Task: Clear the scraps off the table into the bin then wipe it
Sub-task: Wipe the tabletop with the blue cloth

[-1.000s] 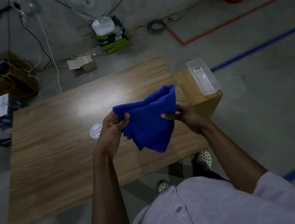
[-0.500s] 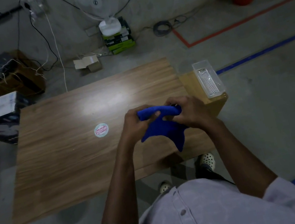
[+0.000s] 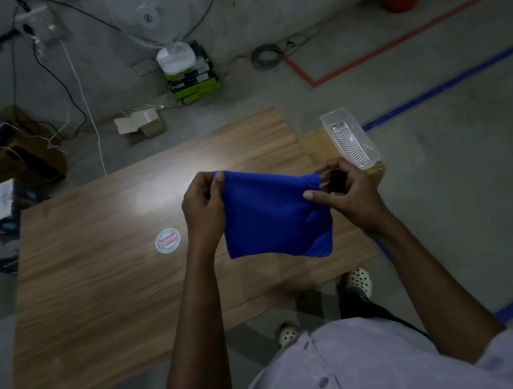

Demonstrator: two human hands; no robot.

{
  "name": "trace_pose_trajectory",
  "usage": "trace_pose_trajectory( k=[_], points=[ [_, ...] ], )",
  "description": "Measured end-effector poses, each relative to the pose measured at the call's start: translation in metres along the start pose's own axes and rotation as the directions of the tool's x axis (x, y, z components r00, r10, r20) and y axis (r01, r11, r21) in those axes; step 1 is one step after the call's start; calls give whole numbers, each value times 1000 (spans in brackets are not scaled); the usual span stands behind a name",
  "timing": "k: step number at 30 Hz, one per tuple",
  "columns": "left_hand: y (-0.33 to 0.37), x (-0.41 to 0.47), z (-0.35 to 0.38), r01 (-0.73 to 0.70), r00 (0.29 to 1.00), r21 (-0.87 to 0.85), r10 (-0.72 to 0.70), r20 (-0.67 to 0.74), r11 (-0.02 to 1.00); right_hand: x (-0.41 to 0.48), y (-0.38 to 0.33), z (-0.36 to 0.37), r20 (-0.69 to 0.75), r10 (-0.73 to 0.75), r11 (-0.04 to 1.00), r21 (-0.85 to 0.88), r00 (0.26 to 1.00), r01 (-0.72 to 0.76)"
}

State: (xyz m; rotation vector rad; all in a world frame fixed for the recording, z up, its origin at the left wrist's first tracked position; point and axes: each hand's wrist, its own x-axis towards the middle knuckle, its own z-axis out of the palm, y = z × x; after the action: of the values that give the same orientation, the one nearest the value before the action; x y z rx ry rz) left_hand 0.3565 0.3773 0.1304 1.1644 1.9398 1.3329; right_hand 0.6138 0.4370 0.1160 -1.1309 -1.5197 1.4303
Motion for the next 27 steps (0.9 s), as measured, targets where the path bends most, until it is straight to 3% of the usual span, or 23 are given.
trace_pose_trajectory(
  k=[2,6,10,13,16,18,20,22,23,24,26,27],
  points=[
    [0,-5,-1,-12,1000,-60,11,-12,998,2,3,3,-96,-5,1000,27,995,8],
    [10,-19,3,-128,992,-79,129,11,989,3,11,10,-200,-35,987,-160,979,3],
    [29,-31,8,-295,956,36,295,7,955,2,11,21,-213,-214,910,-398,953,116],
    [31,-33,8,-343,939,82,345,-5,936,6,12,26,-231,-266,895,-421,936,151],
    [19,-31,6,-283,957,76,287,-48,956,9,15,30,-335,-92,979,-201,938,25],
    [8,-31,5,-213,970,74,220,-102,974,8,14,31,-385,184,974,192,904,-116],
    [-2,-31,5,-150,978,66,158,-137,987,6,14,29,-308,492,778,575,815,-252],
    [-6,-32,7,-145,981,81,154,-115,986,4,21,29,-183,647,614,701,740,-363],
    [-5,-33,7,-163,980,108,174,-98,981,2,24,33,-182,650,646,643,738,-411],
    [-3,-32,7,-188,976,144,201,-81,972,-1,28,37,-248,600,754,493,761,-434],
    [2,-30,5,-243,968,196,251,-20,950,-4,34,37,-403,254,954,-45,879,-296],
    [5,-27,3,-264,964,214,264,31,940,-3,35,34,-341,34,949,-284,940,-137]
  ],
)
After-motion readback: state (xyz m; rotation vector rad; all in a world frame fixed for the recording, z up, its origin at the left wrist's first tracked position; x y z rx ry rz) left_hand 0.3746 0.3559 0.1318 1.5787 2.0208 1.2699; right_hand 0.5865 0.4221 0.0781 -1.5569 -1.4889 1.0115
